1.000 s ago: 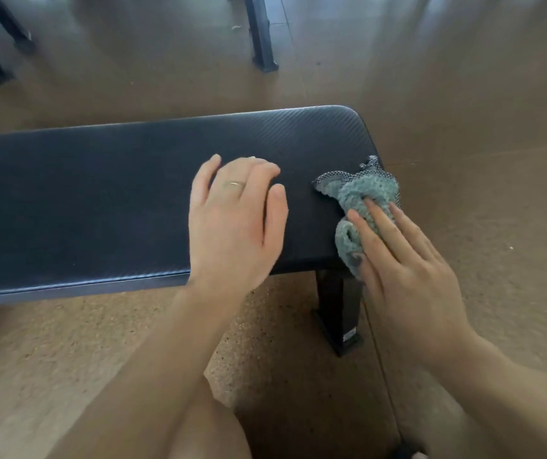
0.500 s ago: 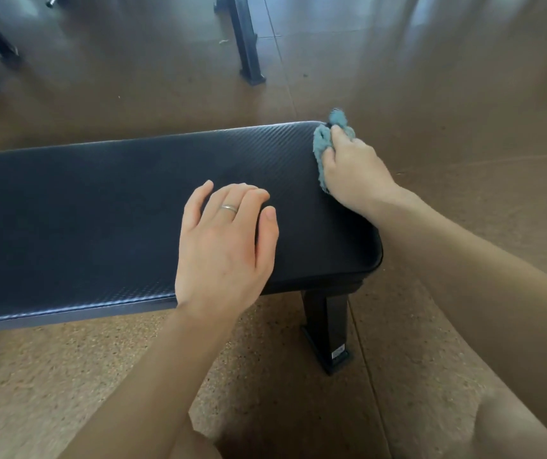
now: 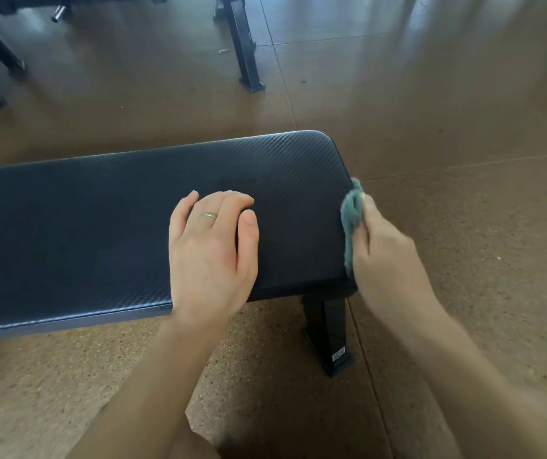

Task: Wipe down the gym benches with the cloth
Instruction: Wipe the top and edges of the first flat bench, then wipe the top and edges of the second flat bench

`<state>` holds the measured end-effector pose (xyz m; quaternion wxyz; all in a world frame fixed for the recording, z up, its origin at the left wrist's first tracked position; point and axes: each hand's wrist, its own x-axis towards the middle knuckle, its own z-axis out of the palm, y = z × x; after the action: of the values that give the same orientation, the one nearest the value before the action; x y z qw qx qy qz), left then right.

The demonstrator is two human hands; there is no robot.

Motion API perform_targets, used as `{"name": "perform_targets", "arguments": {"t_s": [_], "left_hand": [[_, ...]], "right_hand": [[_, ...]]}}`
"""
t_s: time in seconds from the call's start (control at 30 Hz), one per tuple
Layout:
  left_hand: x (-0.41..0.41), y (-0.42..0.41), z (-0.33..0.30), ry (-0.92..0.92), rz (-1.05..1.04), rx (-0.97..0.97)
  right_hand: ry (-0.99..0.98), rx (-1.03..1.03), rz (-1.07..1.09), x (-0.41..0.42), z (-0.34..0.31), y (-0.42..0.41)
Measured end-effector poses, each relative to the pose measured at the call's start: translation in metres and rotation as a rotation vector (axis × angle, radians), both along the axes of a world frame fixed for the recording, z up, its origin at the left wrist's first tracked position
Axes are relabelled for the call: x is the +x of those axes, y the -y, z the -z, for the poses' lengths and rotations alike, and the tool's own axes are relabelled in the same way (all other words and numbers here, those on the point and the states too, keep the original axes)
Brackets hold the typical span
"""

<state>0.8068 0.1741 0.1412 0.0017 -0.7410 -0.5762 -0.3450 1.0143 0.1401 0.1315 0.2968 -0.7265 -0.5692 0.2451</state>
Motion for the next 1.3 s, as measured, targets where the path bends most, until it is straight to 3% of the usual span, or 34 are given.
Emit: {"name": "perform_targets", "arguments": {"t_s": [0.2,0.43,0.63,0.83,0.93,1.0,1.03,1.13,1.3], "left_hand": [[-0.021,0.006,-0.028,0.424,-0.065,0.003],[-0.04,-0.004,-0.035,0.671,-0.131,0.009],[-0.029,-0.009,-0.049,0.609,-0.121,-0.015],[-0.013,-0.021,-0.048,0.456,-0.047,-0.019],[0.004,-0.018,-0.053,0.372,0.024,-0.14],[0.016,-0.014,-0.06,0.3,0.089,-0.3],[0.02,-0.012,-0.067,0.266,0.117,-0.39],[0.029,-0.012,-0.101,0.307,0.172,-0.733],[0.047,-0.03,-0.184,0.457,0.122,-1.203]], "right_hand": [[0.401,0.188,0.039,-0.048,0.024,0.054],[0.562,0.379,-0.509,-0.139,0.03,0.04],[0.644,0.515,-0.848,-0.165,0.033,0.016],[0.713,0.561,-0.807,-0.055,0.027,0.01],[0.732,0.477,-0.805,-0.014,0.02,0.013],[0.613,0.371,-0.773,-0.009,0.008,0.014],[0.461,0.306,-0.72,-0.011,-0.004,0.015],[-0.16,0.035,-0.409,-0.017,-0.061,0.005],[-0.95,-0.393,0.048,-0.011,-0.164,-0.011]]}}
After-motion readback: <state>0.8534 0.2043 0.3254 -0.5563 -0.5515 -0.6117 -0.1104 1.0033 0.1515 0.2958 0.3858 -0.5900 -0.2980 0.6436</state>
